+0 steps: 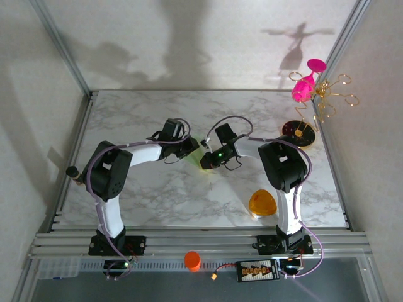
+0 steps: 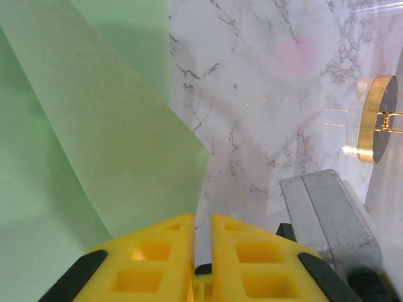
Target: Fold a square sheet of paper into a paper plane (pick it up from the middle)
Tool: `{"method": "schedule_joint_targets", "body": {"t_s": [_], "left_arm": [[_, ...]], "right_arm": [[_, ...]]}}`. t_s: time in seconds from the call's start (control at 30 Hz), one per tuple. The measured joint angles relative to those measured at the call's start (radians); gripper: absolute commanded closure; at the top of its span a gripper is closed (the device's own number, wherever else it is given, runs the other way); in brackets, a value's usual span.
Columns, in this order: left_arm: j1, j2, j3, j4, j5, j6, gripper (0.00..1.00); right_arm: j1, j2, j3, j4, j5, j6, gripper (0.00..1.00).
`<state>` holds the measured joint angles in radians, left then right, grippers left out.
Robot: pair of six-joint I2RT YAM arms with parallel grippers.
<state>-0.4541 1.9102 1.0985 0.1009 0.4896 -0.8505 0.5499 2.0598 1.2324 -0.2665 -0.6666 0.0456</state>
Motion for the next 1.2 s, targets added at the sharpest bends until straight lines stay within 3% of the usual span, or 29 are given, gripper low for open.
{"method": "schedule_joint_targets", "body": {"t_s": [0.63,1.0,1.2], "left_arm": [[0.000,0.093,-0.009,0.035,-0.004,-0.017,0.93],[0.000,0.095,-0.006,0.029,-0.007,-0.021,0.93],[-0.001,0.095,-0.006,0.029,-0.008,-0.025,0.93]], "right_arm": [[-0.005,0.010,0.014,-0.013,-0.028,0.001,0.91],[-0.009,-0.107,-0.121,0.112,-0.036,0.287,0.88],[-0.009,-0.120,-0.164,0.134,-0.029,0.360,0.89]]}}
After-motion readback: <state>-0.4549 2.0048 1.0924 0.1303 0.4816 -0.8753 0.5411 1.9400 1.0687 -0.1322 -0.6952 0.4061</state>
